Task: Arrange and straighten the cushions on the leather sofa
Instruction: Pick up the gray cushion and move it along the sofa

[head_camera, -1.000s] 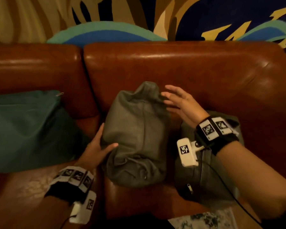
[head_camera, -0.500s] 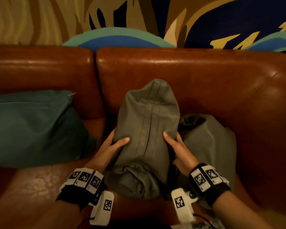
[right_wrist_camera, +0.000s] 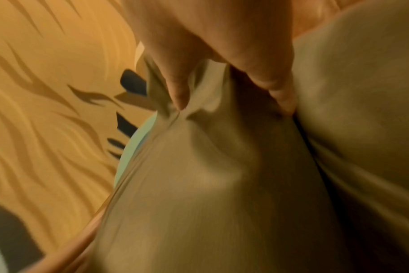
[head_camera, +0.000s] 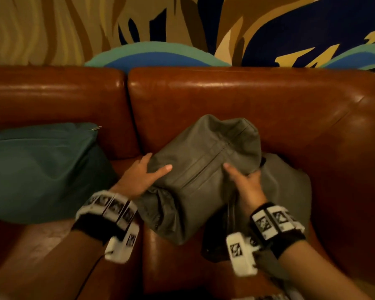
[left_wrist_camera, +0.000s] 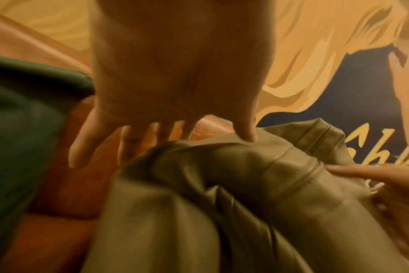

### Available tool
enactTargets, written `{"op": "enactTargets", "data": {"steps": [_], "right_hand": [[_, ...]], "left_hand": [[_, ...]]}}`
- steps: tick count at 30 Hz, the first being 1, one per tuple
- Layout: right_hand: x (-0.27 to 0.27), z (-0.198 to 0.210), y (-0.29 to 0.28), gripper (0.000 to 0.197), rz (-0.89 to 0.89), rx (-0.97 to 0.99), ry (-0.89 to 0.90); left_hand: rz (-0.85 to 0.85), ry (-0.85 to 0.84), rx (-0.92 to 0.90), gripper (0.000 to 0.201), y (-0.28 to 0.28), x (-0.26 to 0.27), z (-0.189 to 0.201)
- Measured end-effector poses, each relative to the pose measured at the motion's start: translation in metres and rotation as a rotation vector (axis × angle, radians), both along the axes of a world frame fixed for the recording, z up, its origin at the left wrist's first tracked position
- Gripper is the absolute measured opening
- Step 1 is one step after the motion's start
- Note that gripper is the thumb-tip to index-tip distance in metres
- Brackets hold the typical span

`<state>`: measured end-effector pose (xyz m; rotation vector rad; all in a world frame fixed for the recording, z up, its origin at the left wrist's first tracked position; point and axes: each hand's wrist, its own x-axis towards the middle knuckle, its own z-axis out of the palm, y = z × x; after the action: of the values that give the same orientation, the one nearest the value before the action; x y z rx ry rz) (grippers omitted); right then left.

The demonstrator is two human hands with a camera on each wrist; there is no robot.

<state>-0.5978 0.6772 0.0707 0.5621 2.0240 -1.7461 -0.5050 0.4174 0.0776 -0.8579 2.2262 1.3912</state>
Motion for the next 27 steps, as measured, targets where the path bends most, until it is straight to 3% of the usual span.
{"op": "enactTargets", "data": {"steps": [2,4,6,8,9,12,13,15,17,21,22,24,25,27], "right_hand": [[-0.034,0.018,0.005,0.130,0.068,0.088,0.109],[-0.062,0.030,0.008,0.102,0.201,0.108,0.156],[-0.076,0.033,0.007,0.075,0.256,0.068,0.120],[-0.075,0.027,0.005,0.056,0.204,0.037,0.061],[-0.075,0.022,0.007,0.056,0.154,0.027,0.023],[-0.076,0.020,0.013,0.100,0.076,0.009,-0.090],[-0.076,0.023,0.015,0.105,0.071,0.000,-0.104],[-0.085,0.031,0.016,0.085,0.049,-0.042,-0.097],[-0.102,0.039,0.008,0.067,0.015,-0.111,-0.098],[-0.117,0.031,-0.016,0.104,0.086,-0.221,-0.227],[-0.111,0.026,-0.021,0.097,0.110,-0.237,-0.252],[-0.093,0.010,-0.021,0.084,0.109,-0.233,-0.297],[-0.085,0.002,-0.019,0.088,0.074,-0.218,-0.313],[-0.075,-0.006,-0.004,0.091,0.002,-0.212,-0.354]], "left_hand": [[0.204,0.139,0.150,0.091,0.005,0.040,-0.004],[0.365,0.251,0.377,0.081,0.023,0.083,-0.008],[0.359,0.235,0.479,0.099,0.043,0.110,-0.020],[0.318,0.222,0.472,0.103,0.053,0.115,-0.034],[0.343,0.229,0.479,0.095,0.053,0.111,-0.036],[0.311,0.265,0.316,0.062,0.047,0.101,-0.028],[0.299,0.282,0.247,0.053,0.042,0.099,-0.022],[0.325,0.314,0.147,0.039,0.026,0.089,-0.011],[0.380,0.357,0.106,0.045,0.009,0.068,-0.006],[0.722,0.405,0.357,0.076,-0.003,0.022,-0.010],[0.709,0.371,0.357,0.086,0.001,0.014,-0.014],[0.518,0.191,0.134,0.102,0.011,0.006,-0.024],[0.448,0.112,0.020,0.105,0.016,0.007,-0.031],[0.449,0.097,0.006,0.105,0.023,0.011,-0.041]]}}
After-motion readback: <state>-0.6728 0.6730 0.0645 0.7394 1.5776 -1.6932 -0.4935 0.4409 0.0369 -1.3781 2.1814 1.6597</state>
